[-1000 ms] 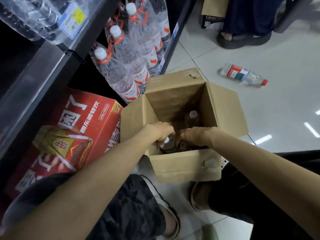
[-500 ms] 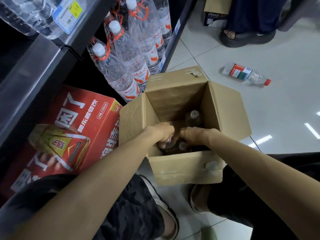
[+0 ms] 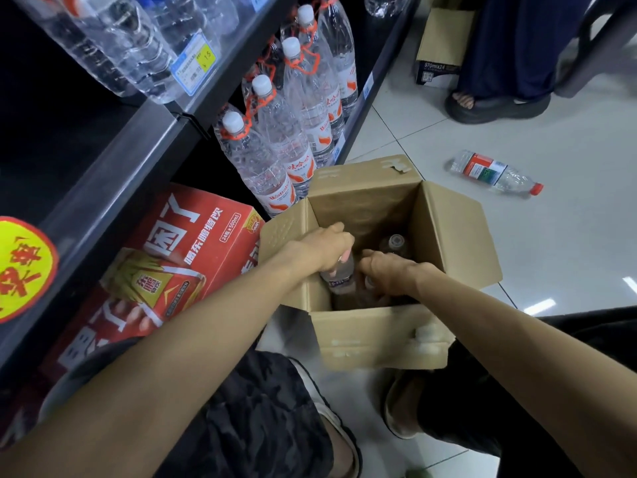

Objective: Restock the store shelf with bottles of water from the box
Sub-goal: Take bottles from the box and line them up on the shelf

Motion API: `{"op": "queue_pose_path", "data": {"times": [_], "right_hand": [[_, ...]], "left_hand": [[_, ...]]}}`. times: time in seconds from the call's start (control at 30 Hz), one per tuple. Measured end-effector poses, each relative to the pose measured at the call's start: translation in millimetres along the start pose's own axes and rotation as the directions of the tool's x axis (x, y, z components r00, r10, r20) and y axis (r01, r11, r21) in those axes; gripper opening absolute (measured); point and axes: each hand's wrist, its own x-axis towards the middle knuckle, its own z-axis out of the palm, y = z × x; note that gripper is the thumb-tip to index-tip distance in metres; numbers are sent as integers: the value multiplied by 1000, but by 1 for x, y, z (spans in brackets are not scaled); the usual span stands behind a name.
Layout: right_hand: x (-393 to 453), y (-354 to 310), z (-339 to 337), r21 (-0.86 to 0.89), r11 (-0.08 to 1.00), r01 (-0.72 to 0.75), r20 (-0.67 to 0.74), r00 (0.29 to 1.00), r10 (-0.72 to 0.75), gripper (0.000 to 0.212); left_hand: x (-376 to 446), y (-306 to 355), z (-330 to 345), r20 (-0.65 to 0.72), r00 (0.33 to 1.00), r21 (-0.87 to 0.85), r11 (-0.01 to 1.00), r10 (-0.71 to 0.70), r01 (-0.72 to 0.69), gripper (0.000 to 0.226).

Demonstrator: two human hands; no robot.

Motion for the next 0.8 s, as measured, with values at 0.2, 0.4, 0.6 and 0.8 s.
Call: {"op": "queue_pose_path", "data": {"times": [0.2, 0.4, 0.6, 0.8], "right_hand": [[-37, -15, -40, 0, 1000, -13, -113, 994, 13, 30], [-74, -39, -86, -86, 996, -6, -217, 976, -13, 39], [-117, -66, -135, -207, 978, -30, -377, 925, -52, 49], [-160, -96, -172, -224, 974, -38, -524, 847, -88, 46]], "left_hand": [[-40, 5, -24, -144, 990, -51, 999, 7, -14, 26], [-92, 14, -59, -294, 956, -74, 997, 14, -38, 28], [-145, 18, -92, -417, 909, -110, 993, -12, -37, 28], [-206, 22, -126, -538, 843, -56, 997, 9, -46, 27]]}}
